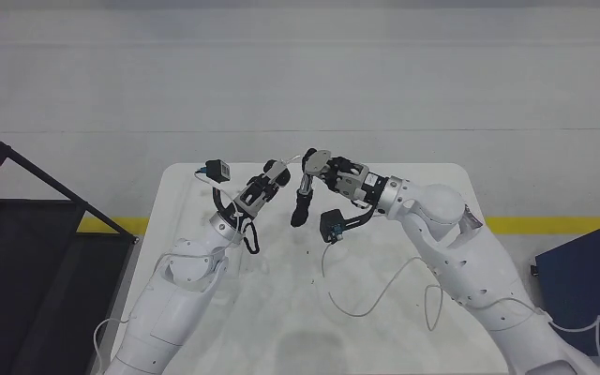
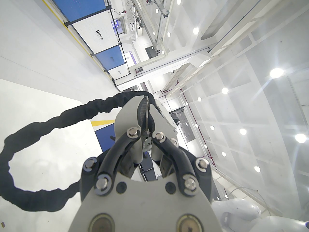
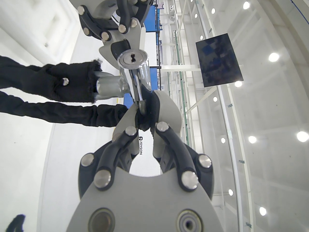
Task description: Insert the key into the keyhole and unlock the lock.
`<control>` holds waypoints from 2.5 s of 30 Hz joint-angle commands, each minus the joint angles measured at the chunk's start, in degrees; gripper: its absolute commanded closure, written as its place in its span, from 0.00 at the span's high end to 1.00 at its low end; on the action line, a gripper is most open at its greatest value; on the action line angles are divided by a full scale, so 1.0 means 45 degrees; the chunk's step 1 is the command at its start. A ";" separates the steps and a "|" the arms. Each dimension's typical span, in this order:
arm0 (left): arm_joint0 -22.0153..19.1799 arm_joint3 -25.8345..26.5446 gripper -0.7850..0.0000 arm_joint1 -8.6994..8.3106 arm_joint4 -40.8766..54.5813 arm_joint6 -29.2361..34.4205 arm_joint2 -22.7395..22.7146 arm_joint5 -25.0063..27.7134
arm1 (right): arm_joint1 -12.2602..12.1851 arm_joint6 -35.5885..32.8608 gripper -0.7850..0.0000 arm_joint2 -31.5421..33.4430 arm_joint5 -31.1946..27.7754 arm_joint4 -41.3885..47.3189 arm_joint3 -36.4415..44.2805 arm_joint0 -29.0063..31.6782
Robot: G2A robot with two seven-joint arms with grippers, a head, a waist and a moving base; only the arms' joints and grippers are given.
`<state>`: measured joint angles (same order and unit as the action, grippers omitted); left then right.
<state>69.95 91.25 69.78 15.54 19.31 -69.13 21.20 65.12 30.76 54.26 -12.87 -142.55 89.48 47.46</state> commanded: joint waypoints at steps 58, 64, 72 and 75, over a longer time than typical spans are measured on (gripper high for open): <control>0.0000 0.0000 0.00 0.0000 0.0000 0.0000 0.0000 0.0000 | 0.0273 -0.5123 0.00 0.1364 -0.3549 0.1070 -0.0117 0.0284; 0.0000 0.0000 0.00 0.0000 0.0000 0.0000 0.0000 0.0000 | 0.0286 -0.5299 0.00 0.1395 -0.3731 0.1377 0.0229 0.0466; 0.0000 0.0000 0.00 0.0000 0.0000 0.0000 0.0000 0.0000 | 0.0286 -0.5299 0.00 0.1395 -0.3731 0.1377 0.0229 0.0466; 0.0000 0.0000 0.00 0.0000 0.0000 0.0000 0.0000 0.0000 | 0.0286 -0.5299 0.00 0.1395 -0.3731 0.1377 0.0229 0.0466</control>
<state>69.95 91.25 69.78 15.54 19.31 -69.13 21.20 66.41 6.92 60.53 -29.66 -136.35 90.51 49.55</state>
